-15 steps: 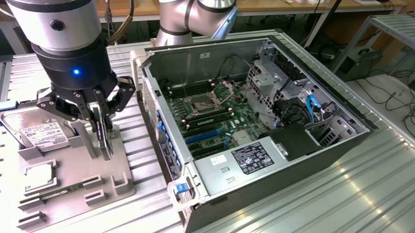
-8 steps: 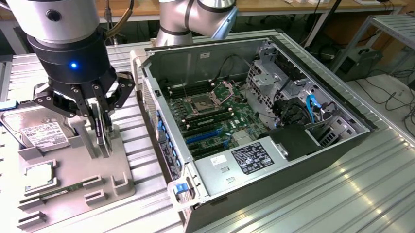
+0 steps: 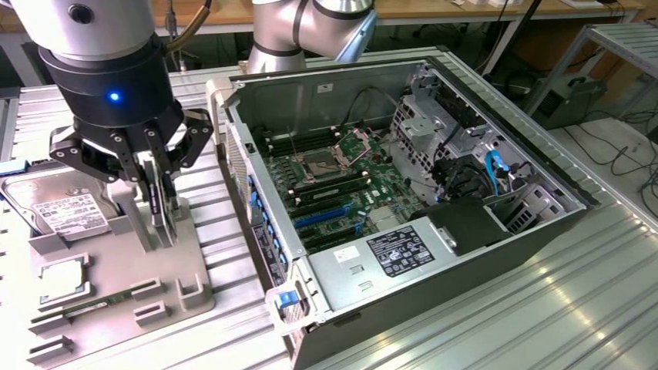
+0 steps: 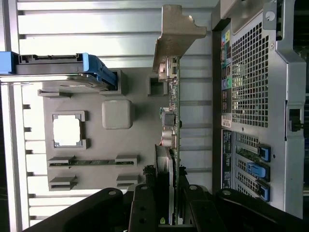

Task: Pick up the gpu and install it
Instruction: 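Pick up the gpu and move the gpu toward the slot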

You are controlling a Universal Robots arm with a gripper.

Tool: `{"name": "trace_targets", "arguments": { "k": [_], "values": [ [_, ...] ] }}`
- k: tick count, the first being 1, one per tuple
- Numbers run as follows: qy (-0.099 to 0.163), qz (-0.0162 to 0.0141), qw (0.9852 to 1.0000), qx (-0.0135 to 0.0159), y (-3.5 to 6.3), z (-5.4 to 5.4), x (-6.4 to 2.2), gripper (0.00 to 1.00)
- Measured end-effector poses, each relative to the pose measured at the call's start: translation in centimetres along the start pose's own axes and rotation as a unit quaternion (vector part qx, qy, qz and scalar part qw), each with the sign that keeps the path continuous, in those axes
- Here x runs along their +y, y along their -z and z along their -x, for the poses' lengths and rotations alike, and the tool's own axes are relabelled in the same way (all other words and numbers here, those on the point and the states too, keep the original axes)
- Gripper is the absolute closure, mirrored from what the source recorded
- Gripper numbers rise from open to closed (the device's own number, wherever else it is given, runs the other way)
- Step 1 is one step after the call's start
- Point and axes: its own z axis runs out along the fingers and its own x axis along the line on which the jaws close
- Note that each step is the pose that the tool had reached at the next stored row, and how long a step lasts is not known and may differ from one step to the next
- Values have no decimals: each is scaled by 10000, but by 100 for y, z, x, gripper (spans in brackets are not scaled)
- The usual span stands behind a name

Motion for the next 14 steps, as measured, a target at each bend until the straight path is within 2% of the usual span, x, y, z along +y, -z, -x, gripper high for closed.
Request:
{"name": "trace_targets", "arguments": {
  "k": [14],
  "values": [
    [0,0,10000,0,68,1,1,73]
  ]
}}
